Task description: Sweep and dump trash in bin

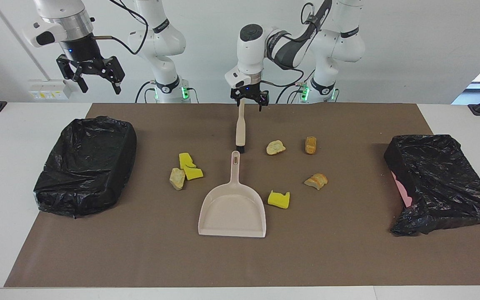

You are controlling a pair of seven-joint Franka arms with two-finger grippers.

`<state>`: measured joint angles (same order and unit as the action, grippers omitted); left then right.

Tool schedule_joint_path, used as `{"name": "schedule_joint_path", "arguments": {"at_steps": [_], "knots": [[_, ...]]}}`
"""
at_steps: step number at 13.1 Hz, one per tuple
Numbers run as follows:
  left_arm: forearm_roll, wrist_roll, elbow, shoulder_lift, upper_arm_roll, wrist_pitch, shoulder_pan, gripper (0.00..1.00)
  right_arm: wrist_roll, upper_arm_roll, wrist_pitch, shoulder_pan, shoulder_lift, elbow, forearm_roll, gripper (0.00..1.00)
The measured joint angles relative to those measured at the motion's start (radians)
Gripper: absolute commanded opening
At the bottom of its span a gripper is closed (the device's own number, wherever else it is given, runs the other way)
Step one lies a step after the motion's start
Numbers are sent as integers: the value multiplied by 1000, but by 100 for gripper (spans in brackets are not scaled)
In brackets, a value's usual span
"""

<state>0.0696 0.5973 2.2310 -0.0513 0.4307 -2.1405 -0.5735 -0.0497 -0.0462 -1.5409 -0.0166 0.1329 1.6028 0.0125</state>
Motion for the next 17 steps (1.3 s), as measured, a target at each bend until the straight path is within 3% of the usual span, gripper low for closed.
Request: {"name": "schedule_joint_path", "arguments": {"at_steps": [3,10,13,14,17], "knots": [[0,73,51,29,-1,-70,-44,100,0,0,0,0,0,0,0,100],[0,143,53,85,-4,-89,-76,100,2,1,4,-4,0,0,0,100],[0,153,50,85,-4,-42,-76,78,7,2,4,-4,0,0,0,100],[0,155,47,84,-4,-24,-76,64,7,2,4,-4,0,0,0,100],[0,162,35,84,-4,-8,-76,37,7,2,4,-5,0,0,0,100]]}}
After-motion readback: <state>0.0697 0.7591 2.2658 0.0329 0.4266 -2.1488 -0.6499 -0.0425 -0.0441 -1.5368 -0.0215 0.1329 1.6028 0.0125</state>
